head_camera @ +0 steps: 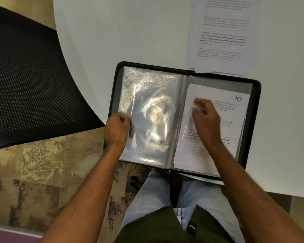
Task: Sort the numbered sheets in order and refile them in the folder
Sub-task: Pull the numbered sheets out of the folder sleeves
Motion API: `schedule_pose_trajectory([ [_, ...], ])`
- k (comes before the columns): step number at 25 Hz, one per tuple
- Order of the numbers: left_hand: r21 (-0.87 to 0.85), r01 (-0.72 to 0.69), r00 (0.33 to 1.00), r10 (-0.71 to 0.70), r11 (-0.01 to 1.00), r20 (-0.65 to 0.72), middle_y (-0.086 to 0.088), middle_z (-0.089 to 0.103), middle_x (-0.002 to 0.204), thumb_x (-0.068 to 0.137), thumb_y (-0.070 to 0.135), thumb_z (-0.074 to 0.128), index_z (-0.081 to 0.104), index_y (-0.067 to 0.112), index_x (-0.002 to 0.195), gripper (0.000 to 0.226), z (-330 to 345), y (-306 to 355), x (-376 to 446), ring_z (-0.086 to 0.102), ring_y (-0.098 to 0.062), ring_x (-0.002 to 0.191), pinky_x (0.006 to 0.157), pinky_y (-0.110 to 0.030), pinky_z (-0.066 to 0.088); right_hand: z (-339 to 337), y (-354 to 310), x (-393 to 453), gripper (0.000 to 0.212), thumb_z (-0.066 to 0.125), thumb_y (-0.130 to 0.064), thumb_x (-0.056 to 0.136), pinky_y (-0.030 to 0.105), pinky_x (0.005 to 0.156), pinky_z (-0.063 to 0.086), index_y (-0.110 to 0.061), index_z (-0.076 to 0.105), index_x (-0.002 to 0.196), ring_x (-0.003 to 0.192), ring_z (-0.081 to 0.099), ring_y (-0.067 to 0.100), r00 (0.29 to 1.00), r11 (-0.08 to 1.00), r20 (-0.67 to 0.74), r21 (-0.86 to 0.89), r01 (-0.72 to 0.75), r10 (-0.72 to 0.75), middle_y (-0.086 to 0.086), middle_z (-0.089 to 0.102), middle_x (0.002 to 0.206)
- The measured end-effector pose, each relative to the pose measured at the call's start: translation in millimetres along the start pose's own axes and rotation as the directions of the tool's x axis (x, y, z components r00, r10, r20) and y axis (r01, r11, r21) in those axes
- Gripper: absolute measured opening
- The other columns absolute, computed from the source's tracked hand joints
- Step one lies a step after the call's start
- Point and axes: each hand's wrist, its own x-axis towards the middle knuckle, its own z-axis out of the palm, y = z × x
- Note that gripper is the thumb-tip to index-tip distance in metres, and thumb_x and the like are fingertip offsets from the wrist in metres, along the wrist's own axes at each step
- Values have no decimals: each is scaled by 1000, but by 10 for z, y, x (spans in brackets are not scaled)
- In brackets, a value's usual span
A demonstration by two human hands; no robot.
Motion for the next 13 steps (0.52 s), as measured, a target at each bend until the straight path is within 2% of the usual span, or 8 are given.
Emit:
schedule_pose_trajectory([
  [1, 51, -25, 999, 27, 998, -36, 12, 64, 92, 96, 33, 68, 61, 29, 95, 8, 24, 23, -24, 66, -14, 87, 78, -38, 55, -141, 104, 51, 33, 61, -16, 100, 40, 112, 47, -20, 59, 132, 125, 56, 8, 999, 998, -48, -62, 7, -10, -6, 61, 135],
  [2, 107, -52, 995, 60, 993, -78, 8, 63, 102, 94, 32, 70, 59, 26, 106, 17, 54, 44, -46, 65, -18, 95, 82, -42, 55, -270, 213, 106, 38, 62, -18, 99, 42, 115, 44, -20, 56, 136, 130, 53, 12, 996, 989, -87, -146, 8, -21, -4, 58, 139],
  [4, 235, -80, 983, 116, 969, -143, -3, 57, 125, 89, 29, 74, 49, 20, 131, 50, 129, 71, -72, 59, -26, 113, 92, -46, 52, -495, 431, 203, 50, 64, -22, 97, 45, 121, 35, -17, 50, 145, 141, 43, 19, 991, 941, -126, -337, 7, -53, 2, 50, 151],
  [5, 291, -91, 975, 145, 952, -170, -7, 53, 133, 86, 27, 76, 43, 18, 139, 62, 166, 98, -82, 55, -28, 120, 94, -46, 49, -596, 522, 245, 57, 65, -25, 97, 45, 124, 29, -14, 45, 149, 146, 37, 23, 990, 910, -125, -414, 14, -72, 6, 44, 157],
  [7, 343, -157, 957, 228, 926, -178, -9, 46, 141, 83, 22, 75, 39, 19, 142, 69, 223, 189, -118, 48, -30, 126, 99, -47, 42, -768, 663, 334, 70, 63, -36, 97, 47, 126, 22, -8, 35, 155, 153, 26, 30, 987, 846, -111, -532, 37, -113, 13, 33, 164],
  [10, 322, -340, 929, 369, 884, -31, -6, 38, 145, 82, 15, 71, 43, 22, 139, 64, 348, 359, -188, 36, -27, 132, 107, -48, 31, -961, 751, 442, 85, 55, -53, 99, 52, 126, 14, -9, 19, 161, 157, 9, 36, 988, 745, -137, -666, -43, -66, 15, 15, 170],
  [13, 284, -508, 860, 497, 813, 114, -6, 36, 144, 83, 16, 70, 48, 23, 137, 58, 520, 589, -259, 35, -26, 130, 106, -47, 30, -1025, 789, 464, 83, 44, -63, 101, 57, 124, 10, -15, 17, 163, 157, -1, 38, 988, 656, -146, -751, -76, -54, 16, 4, 171],
])
